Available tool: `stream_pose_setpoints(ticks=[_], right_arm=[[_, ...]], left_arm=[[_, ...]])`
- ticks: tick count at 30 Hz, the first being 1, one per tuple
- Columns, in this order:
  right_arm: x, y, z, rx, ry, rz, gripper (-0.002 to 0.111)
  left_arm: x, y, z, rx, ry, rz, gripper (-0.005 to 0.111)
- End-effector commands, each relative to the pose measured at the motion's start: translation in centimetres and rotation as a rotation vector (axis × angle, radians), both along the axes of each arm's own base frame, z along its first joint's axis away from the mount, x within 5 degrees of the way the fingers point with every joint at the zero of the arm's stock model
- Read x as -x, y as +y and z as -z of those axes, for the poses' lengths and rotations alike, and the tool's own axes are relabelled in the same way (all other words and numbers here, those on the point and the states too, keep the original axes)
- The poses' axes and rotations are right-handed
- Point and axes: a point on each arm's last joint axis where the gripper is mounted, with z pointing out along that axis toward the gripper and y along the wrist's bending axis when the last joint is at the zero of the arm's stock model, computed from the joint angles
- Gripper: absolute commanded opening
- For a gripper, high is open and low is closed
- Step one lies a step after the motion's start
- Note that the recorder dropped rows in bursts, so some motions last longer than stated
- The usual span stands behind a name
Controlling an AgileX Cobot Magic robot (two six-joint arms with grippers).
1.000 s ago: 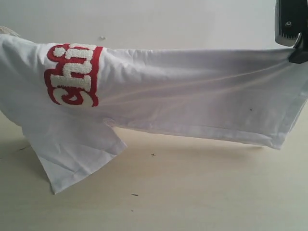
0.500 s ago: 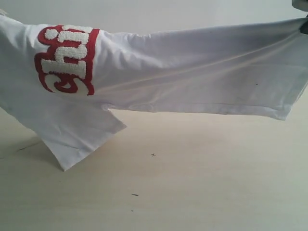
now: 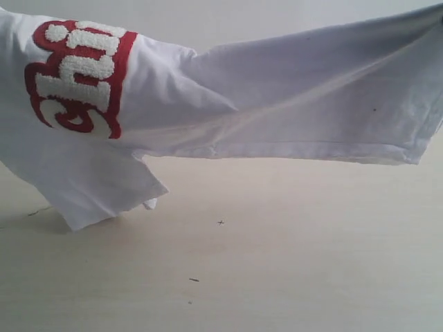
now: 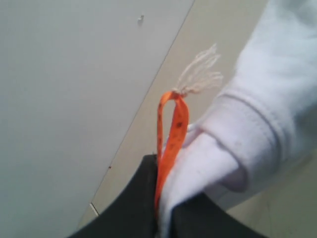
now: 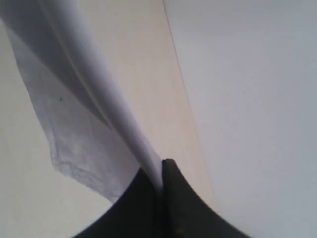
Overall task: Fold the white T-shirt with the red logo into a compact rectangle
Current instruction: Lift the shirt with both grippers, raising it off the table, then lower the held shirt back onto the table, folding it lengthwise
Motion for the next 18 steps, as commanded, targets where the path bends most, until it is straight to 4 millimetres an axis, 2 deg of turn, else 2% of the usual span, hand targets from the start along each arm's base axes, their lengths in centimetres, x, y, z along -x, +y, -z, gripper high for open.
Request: stream_pose_setpoints(ticks=[1, 5, 10, 11, 13, 15, 18], right_arm=[[1.8, 0.4, -0.9, -0.056, 0.02, -0.009, 0.0], [3.6, 0.6, -1.4, -0.074, 0.057, -0.023, 0.0], [8.2, 1.8, -3.2, -0.184, 0.043, -0.084, 0.0], [8.7, 1.9, -3.5, -0.193, 0.027, -0.086, 0.0], [10.7, 2.5, -4.6, -0.264, -0.033, -0.102, 0.0], [11.5, 2.7, -4.8, -0.326, -0.038, -0.076, 0.0], [11.5, 2.6, -3.4, -0.325, 0.006, -0.065, 0.0]], left_arm=[[2.4, 0.0, -1.0, 0.025, 0.0, 0.001, 0.0], [4.8, -0.1, -1.3, 0.019, 0.018, 0.016, 0.0], [9.4, -0.8, -2.5, 0.111, 0.047, 0.047, 0.0], [10.0, -0.8, -2.8, 0.117, 0.032, 0.051, 0.0], [12.2, -1.0, -3.7, 0.172, -0.022, 0.037, 0.0], [13.6, -1.0, -4.2, 0.208, -0.049, 0.013, 0.0], [13.6, -1.0, -3.8, 0.227, -0.026, -0.003, 0.0]])
